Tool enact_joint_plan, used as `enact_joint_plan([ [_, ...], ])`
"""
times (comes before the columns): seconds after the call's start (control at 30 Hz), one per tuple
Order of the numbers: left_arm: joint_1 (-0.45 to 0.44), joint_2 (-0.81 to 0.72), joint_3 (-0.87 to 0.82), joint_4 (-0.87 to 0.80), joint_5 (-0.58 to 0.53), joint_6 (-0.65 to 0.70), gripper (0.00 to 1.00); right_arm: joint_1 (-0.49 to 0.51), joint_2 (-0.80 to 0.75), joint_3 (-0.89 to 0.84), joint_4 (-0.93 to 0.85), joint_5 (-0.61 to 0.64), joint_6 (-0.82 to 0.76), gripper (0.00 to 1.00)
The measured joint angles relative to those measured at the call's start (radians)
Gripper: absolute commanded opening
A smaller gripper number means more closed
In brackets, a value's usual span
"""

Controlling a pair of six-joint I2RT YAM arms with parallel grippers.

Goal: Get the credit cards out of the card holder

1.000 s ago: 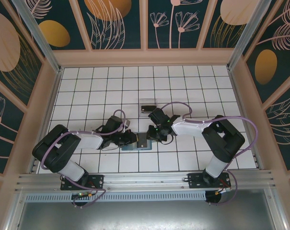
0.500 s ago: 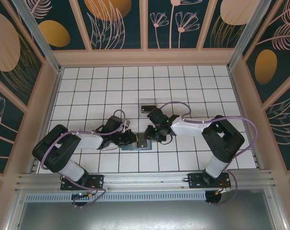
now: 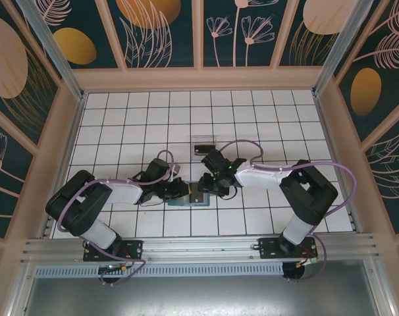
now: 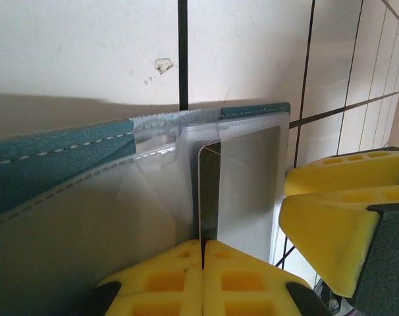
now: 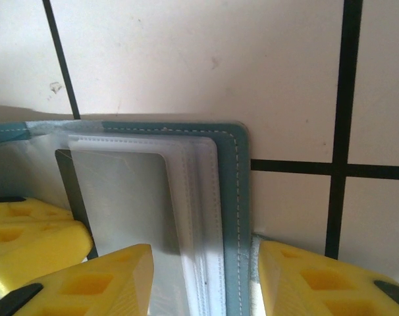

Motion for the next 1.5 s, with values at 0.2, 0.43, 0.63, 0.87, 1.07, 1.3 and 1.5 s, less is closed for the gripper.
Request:
enact_joint_plan([
  [0.2,0.0,0.0,0.002,-0.007,-0.001,0.004,0.08,0.0,0.017,0.008,-0.018,0.005,-0.004,0.36],
  [0.43,-0.001,-0.001,0.013,-0.03,-0.005,0.012,0.07,0.0,0.018,0.013,-0.023,0.006,-0.002,0.25],
  [0.63,-0.001,-0.023,0.016,-0.061,-0.029,0.022,0.07,0.0,0.018,0.013,-0.021,0.005,0.0,0.21],
  [0.87,-0.001,-0.06,0.016,-0.107,-0.056,0.029,0.08,0.0,0.018,0.013,-0.019,0.005,-0.001,0.21],
  [1.07,0.0,-0.066,0.016,-0.111,-0.06,0.036,0.21,0.0,0.018,0.013,-0.018,0.004,-0.003,0.21],
  [1.3,0.009,-0.053,-0.019,-0.014,-0.024,0.017,0.24,0.0,0.024,0.023,-0.026,0.002,-0.004,0.21],
  [1.5,0.017,-0.015,-0.039,0.076,0.019,-0.01,0.26,0.0,0.03,0.031,-0.034,0.0,-0.008,0.21],
])
